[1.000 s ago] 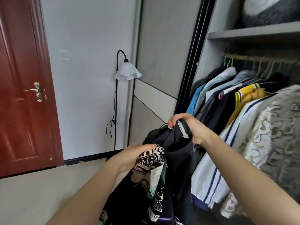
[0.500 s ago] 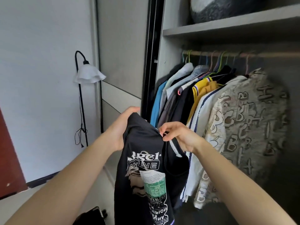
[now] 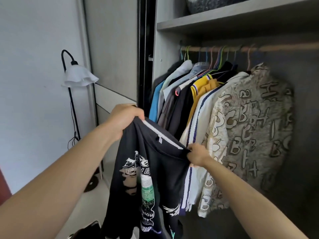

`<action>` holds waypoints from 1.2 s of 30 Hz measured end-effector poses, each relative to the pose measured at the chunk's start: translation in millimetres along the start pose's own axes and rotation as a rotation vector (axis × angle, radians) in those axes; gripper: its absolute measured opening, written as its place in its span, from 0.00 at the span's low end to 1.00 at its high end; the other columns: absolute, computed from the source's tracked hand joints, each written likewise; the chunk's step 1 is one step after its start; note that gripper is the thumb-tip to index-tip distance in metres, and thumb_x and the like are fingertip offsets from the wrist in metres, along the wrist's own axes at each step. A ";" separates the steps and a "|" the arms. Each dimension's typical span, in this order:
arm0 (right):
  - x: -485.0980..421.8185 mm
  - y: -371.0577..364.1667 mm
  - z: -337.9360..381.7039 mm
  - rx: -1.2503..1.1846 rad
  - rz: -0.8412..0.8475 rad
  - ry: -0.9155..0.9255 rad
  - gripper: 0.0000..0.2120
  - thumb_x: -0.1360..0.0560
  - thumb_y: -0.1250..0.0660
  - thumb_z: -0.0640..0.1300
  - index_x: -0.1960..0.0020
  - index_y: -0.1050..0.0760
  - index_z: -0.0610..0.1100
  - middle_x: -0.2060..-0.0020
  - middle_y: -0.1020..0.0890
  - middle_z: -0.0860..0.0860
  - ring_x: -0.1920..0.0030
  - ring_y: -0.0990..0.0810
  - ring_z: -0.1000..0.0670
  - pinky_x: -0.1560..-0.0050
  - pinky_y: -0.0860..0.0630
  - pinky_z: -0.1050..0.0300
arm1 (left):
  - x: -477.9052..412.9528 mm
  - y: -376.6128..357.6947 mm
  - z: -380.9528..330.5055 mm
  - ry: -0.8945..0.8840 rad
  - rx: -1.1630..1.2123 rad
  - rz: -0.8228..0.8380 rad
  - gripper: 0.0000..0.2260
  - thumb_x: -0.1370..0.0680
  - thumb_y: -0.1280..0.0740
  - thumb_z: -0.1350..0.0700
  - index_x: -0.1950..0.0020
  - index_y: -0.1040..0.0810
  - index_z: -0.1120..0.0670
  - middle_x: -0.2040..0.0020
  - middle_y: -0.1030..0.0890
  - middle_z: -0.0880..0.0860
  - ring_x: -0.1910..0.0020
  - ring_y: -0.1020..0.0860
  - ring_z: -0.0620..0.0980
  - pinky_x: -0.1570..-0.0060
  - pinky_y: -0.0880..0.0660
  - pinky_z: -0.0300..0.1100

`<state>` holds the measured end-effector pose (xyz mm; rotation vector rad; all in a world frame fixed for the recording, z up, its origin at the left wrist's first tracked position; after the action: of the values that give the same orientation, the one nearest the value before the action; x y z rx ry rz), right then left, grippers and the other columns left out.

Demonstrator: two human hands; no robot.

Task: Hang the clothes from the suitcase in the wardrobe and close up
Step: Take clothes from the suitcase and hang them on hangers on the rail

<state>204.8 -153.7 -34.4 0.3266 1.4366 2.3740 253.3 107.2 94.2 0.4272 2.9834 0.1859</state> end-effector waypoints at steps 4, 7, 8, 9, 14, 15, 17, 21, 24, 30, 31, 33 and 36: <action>-1.5 23.4 -1.4 -0.983 -0.030 -0.230 0.09 0.23 0.44 0.27 0.52 0.26 0.33 0.58 0.21 0.38 0.65 0.20 0.44 0.72 0.19 0.54 | -12.2 15.6 21.8 -0.078 -0.620 0.024 0.09 0.36 0.28 0.68 0.67 0.27 0.59 0.68 0.28 0.51 0.67 0.29 0.49 0.72 0.36 0.36; 4.8 45.7 22.4 -1.120 0.047 -0.176 0.09 0.22 0.43 0.29 0.48 0.25 0.36 0.60 0.21 0.43 0.65 0.22 0.48 0.73 0.23 0.59 | -22.4 26.7 46.0 -0.063 -0.863 -0.014 0.10 0.35 0.28 0.66 0.63 0.24 0.52 0.63 0.22 0.50 0.61 0.24 0.52 0.67 0.32 0.38; 7.7 55.6 25.8 -1.004 0.069 -0.131 0.09 0.23 0.40 0.31 0.47 0.24 0.36 0.61 0.21 0.43 0.66 0.23 0.48 0.71 0.25 0.60 | -26.8 29.9 50.5 -0.052 -0.894 -0.036 0.09 0.32 0.31 0.65 0.62 0.24 0.50 0.64 0.22 0.50 0.62 0.23 0.53 0.68 0.32 0.38; 9.7 67.0 27.5 -0.796 0.059 -0.079 0.07 0.24 0.37 0.32 0.48 0.23 0.36 0.63 0.23 0.44 0.67 0.24 0.48 0.70 0.29 0.60 | -30.3 33.6 52.8 -0.039 -0.899 -0.063 0.09 0.30 0.35 0.66 0.63 0.23 0.51 0.66 0.22 0.51 0.64 0.22 0.53 0.70 0.32 0.38; 23.2 118.4 21.1 0.224 -0.161 0.015 0.11 0.30 0.35 0.34 0.49 0.20 0.36 0.54 0.17 0.42 0.55 0.19 0.43 0.59 0.21 0.55 | -42.1 16.1 39.7 0.029 -0.335 -0.174 0.12 0.24 0.41 0.68 0.61 0.25 0.53 0.64 0.24 0.52 0.69 0.25 0.50 0.80 0.26 0.35; 24.9 121.8 15.1 0.206 -0.147 0.001 0.12 0.30 0.38 0.33 0.49 0.20 0.37 0.55 0.16 0.40 0.58 0.18 0.44 0.62 0.22 0.56 | -41.9 6.8 37.7 0.071 -0.162 -0.169 0.13 0.23 0.40 0.67 0.61 0.26 0.52 0.64 0.25 0.52 0.68 0.26 0.48 0.83 0.28 0.33; 28.6 131.3 -6.2 0.072 -0.093 -0.058 0.10 0.29 0.39 0.31 0.51 0.22 0.35 0.66 0.18 0.39 0.73 0.22 0.47 0.75 0.28 0.60 | -47.3 -18.7 35.6 0.175 0.087 -0.101 0.09 0.22 0.37 0.66 0.58 0.24 0.55 0.63 0.24 0.54 0.67 0.26 0.49 0.83 0.28 0.34; 40.9 152.7 -51.2 0.042 0.025 -0.188 0.02 0.27 0.33 0.34 0.57 0.26 0.37 0.77 0.28 0.46 0.82 0.30 0.51 0.80 0.36 0.64 | -49.4 -69.2 12.7 0.252 0.182 0.120 0.02 0.26 0.32 0.63 0.54 0.21 0.57 0.57 0.19 0.58 0.62 0.22 0.56 0.62 0.22 0.45; 52.9 171.3 -74.4 0.128 0.076 -0.295 0.01 0.26 0.33 0.35 0.55 0.24 0.37 0.68 0.22 0.42 0.75 0.26 0.49 0.76 0.31 0.61 | -46.6 -116.3 -15.7 0.199 0.224 0.244 0.06 0.26 0.33 0.63 0.54 0.18 0.53 0.54 0.18 0.58 0.57 0.21 0.57 0.52 0.22 0.49; 74.0 251.8 -87.1 0.271 -0.214 -0.434 0.08 0.24 0.35 0.40 0.50 0.22 0.35 0.58 0.18 0.42 0.63 0.18 0.45 0.64 0.24 0.56 | -43.9 -203.8 -62.1 0.092 0.302 0.334 0.09 0.24 0.36 0.63 0.53 0.17 0.53 0.55 0.19 0.53 0.59 0.23 0.53 0.62 0.28 0.41; 77.3 271.3 -84.0 0.342 -0.330 -0.432 0.11 0.23 0.35 0.43 0.45 0.23 0.37 0.51 0.19 0.43 0.53 0.17 0.43 0.57 0.24 0.55 | -43.2 -213.0 -65.3 0.081 0.303 0.345 0.10 0.24 0.36 0.63 0.52 0.17 0.52 0.52 0.19 0.52 0.55 0.23 0.54 0.59 0.28 0.41; 90.7 310.4 -78.6 0.560 -0.532 -0.456 0.14 0.22 0.35 0.43 0.38 0.25 0.40 0.42 0.21 0.43 0.42 0.21 0.42 0.50 0.26 0.53 | -37.2 -234.3 -69.5 0.081 0.329 0.403 0.10 0.24 0.36 0.63 0.55 0.17 0.51 0.44 0.20 0.53 0.44 0.24 0.56 0.47 0.27 0.44; 102.9 344.3 -81.1 0.853 -0.630 -0.556 0.13 0.22 0.38 0.37 0.39 0.24 0.41 0.42 0.20 0.44 0.42 0.21 0.43 0.54 0.27 0.51 | -29.7 -251.5 -70.3 0.065 0.350 0.466 0.11 0.23 0.36 0.63 0.57 0.17 0.50 0.41 0.23 0.52 0.39 0.26 0.56 0.39 0.29 0.45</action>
<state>21.5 -324.6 235.6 0.5699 1.8153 0.9930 203.8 -148.2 131.7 1.1718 2.9256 -0.2930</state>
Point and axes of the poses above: each hand's wrist, its own x-axis away from the middle knuckle, its own y-axis out of the back of the hand, z = x × y, the point moved 7 cm from there along -x, towards the middle knuckle
